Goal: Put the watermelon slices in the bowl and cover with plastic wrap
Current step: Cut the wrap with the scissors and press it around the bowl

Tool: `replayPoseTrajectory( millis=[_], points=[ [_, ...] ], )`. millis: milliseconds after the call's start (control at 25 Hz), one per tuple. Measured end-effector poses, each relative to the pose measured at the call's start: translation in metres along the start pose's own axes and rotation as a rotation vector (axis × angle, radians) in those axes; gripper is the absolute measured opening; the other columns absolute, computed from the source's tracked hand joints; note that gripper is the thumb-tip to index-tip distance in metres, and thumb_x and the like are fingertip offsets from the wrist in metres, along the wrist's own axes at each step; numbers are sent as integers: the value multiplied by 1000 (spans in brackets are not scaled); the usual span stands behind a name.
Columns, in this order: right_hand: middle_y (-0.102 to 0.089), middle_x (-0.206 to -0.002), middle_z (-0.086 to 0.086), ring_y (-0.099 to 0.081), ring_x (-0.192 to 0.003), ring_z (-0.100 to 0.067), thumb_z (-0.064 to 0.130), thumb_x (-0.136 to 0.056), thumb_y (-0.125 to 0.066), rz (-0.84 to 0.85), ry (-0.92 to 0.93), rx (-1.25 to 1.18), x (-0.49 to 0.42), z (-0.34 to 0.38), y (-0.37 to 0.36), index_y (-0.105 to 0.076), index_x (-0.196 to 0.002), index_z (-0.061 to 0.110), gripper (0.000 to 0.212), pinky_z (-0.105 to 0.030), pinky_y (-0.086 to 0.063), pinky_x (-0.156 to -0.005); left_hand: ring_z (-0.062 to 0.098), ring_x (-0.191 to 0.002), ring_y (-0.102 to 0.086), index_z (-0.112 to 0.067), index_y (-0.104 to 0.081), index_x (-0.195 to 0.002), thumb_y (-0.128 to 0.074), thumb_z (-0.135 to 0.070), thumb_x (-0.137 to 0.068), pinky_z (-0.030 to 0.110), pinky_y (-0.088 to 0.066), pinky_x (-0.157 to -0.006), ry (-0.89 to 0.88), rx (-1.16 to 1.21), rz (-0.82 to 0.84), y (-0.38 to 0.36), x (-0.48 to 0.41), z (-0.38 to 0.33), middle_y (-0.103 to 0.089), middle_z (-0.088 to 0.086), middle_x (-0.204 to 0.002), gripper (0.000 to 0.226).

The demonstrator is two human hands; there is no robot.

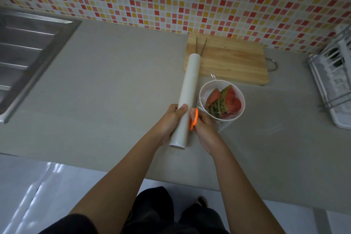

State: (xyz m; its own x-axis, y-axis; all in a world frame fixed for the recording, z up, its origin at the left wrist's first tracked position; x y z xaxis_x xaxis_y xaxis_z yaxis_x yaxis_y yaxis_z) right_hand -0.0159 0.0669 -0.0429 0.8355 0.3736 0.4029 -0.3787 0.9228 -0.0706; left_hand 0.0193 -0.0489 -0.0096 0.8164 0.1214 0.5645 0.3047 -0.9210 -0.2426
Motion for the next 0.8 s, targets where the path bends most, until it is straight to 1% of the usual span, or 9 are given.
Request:
replayPoseTrajectory(
  millis=[80, 160, 280, 360, 480, 560, 680, 760, 800],
  points=[
    [-61, -77, 4, -56, -75, -10, 43, -88, -54, -14, 22, 12, 0, 0, -1, -60, -82, 20, 25, -28, -44, -74, 18, -80, -63, -7, -44, -116, -47, -33, -98, 33, -55, -72, 4, -10, 9, 3, 2, 2, -61, 9, -97, 32],
    [-53, -65, 9, -49, -64, -5, 40, -89, -53, -18, 28, -6, 0, 0, -2, -53, -72, 23, 24, -23, -39, -66, 17, -78, -64, -9, -46, -111, -47, -33, -98, 32, -56, -70, -9, 2, 12, 5, 5, 5, -62, 9, -96, 27],
    [-52, -70, 6, -49, -68, -7, 41, -88, -55, -38, -11, -75, 2, -7, -4, -56, -82, 18, 24, -24, -39, -71, 13, -66, -68, -13, -48, -102, -45, -32, -99, 26, -56, -56, -20, 70, 5, 10, 7, 4, -64, 8, -90, 19],
    [-49, -69, 6, -49, -66, -7, 42, -86, -57, -43, -51, -143, 3, -11, -6, -54, -87, 18, 24, -26, -39, -71, 16, -67, -66, -13, -49, -101, -45, -32, -99, 28, -55, -57, -10, 70, 5, 15, 6, 2, -63, 9, -90, 19],
    [-47, -63, 10, -48, -60, -3, 43, -83, -60, -33, -91, -184, -1, -12, -12, -52, -82, 19, 25, -24, -41, -67, 17, -66, -65, -12, -50, -100, -46, -33, -98, 28, -55, -57, -1, 29, 8, 22, 5, 2, -63, 10, -87, 21],
    [-50, -67, 7, -49, -62, -4, 43, -83, -60, -28, -82, -181, -6, -8, -17, -55, -88, 17, 27, -25, -41, -70, 19, -67, -64, -11, -50, -101, -46, -34, -97, 29, -55, -59, 2, 8, 13, 26, 4, 3, -64, 10, -86, 23],
    [-54, -68, 4, -51, -66, -8, 46, -83, -59, -9, -26, -183, -15, 0, -22, -56, -88, 13, 34, -27, -39, -70, 20, -73, -62, -13, -51, -102, -47, -36, -97, 30, -52, -63, 7, -50, 5, 30, 3, 3, -63, 10, -90, 24],
    [-55, -75, -3, -52, -74, -13, 47, -85, -56, -28, 2, -169, -20, 1, -24, -57, -92, 7, 41, -30, -39, -74, 17, -72, -62, -15, -51, -101, -47, -36, -97, 27, -52, -61, 4, -76, 2, 31, 4, 2, -64, 7, -89, 22],
    [-55, -76, -5, -52, -76, -14, 46, -86, -55, -47, 17, -158, -22, 1, -25, -58, -89, 6, 40, -32, -39, -76, 16, -70, -62, -16, -52, -100, -47, -36, -97, 25, -52, -58, 1, -84, 0, 32, 5, 1, -64, 6, -88, 21]
  ],
)
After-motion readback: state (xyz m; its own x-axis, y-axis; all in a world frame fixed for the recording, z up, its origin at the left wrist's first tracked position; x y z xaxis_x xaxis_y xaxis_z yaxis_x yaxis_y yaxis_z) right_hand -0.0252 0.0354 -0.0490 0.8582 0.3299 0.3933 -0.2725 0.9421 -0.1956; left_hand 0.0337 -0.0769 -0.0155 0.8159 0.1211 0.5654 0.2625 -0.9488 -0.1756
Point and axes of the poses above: each hand's wrist, its own x-axis away from the middle knuckle, its own y-axis out of the back of the hand, z = x × y, the point moved 1 cm from there along -x, towards the middle knuckle
